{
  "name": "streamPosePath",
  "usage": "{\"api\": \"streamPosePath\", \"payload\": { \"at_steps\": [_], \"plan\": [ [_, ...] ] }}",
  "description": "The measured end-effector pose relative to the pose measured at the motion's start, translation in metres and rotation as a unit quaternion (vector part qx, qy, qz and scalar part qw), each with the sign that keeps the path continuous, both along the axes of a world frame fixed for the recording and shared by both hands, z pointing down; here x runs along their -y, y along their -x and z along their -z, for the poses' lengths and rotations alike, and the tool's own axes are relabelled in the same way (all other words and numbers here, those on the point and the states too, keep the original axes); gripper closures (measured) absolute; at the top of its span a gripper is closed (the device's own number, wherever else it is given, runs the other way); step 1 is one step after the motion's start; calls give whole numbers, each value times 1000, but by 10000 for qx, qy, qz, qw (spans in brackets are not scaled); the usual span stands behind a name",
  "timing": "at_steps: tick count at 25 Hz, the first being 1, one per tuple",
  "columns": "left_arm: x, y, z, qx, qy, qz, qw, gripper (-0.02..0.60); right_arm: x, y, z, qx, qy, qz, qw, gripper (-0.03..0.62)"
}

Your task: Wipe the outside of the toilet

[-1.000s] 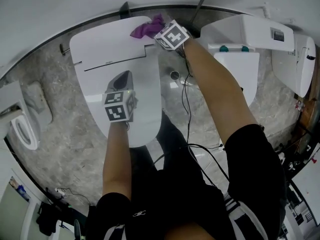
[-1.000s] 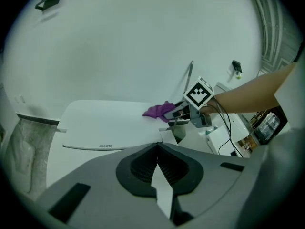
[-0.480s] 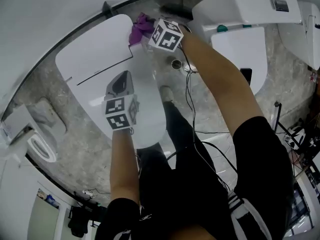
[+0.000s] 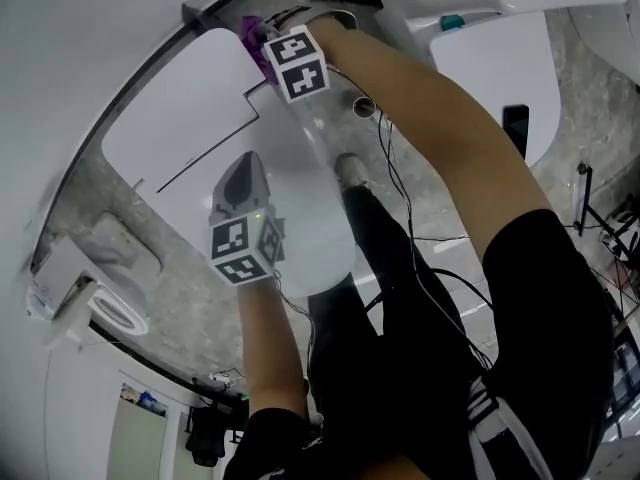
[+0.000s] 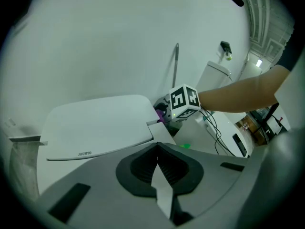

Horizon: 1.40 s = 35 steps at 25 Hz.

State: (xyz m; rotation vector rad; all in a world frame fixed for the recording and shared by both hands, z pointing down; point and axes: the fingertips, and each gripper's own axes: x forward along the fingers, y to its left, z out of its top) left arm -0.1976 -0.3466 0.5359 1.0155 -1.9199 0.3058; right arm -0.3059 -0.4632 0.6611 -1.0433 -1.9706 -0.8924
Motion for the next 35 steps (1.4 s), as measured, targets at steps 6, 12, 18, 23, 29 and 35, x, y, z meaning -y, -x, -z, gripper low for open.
{"api": "streamPosePath", "payload": {
  "at_steps": [6,12,18,23,29,35],
  "plan": [
    [-26,-7,-21,-173,92,214,9996,575,0,-8,-39,-133,248,-236,9993,468],
    [-38,-27,-39,-425,74,356,9984,575,-9,-25,-77,-359,339,-491,9976,468],
    [-37,-48,-40,-509,93,138,9986,575,-16,-45,-89,-502,414,-631,9959,470],
    [-34,-57,-34,-480,99,53,9988,575,-28,-75,-95,-682,535,-668,9940,470],
    [-38,-70,-40,-455,164,-190,9986,575,-43,-114,-98,-866,642,-920,9899,471],
    [-54,-99,-46,-658,269,-496,9962,575,-71,-164,-99,-1091,716,-1057,9858,473]
  ]
}}
